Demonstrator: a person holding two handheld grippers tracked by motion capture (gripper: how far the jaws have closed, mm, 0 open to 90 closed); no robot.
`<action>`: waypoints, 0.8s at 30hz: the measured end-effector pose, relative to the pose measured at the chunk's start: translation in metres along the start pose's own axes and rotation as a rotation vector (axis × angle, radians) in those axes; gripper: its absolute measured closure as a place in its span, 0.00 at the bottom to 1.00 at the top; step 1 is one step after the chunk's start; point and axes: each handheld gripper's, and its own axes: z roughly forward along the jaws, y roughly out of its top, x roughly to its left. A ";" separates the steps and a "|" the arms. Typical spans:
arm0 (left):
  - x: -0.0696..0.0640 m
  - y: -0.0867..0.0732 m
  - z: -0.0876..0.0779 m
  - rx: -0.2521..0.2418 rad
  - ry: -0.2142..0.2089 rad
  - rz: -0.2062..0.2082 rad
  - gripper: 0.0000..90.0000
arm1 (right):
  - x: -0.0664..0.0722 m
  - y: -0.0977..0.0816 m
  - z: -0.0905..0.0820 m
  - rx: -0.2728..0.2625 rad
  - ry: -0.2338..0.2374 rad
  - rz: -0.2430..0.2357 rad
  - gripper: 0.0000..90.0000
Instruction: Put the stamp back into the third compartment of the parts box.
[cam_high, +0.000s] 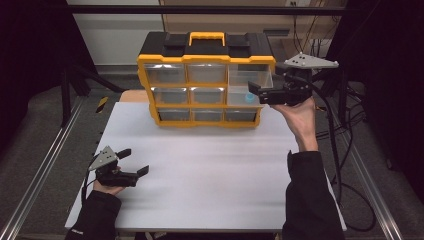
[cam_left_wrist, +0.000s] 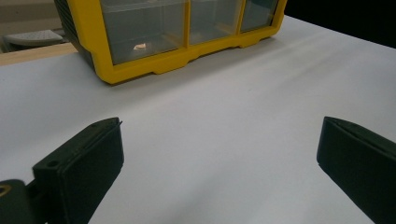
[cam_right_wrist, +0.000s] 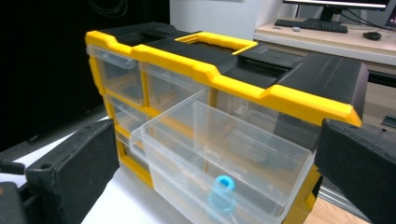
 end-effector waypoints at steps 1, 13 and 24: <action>0.000 0.000 0.000 0.000 0.000 0.000 0.00 | 0.001 -0.001 -0.001 -0.003 0.004 -0.002 0.00; 0.000 0.000 0.000 0.002 0.002 0.002 0.00 | 0.013 -0.026 -0.018 -0.035 0.031 -0.021 0.00; -0.001 0.000 0.000 0.003 0.003 0.004 0.00 | 0.021 -0.063 -0.028 -0.024 0.062 -0.020 0.00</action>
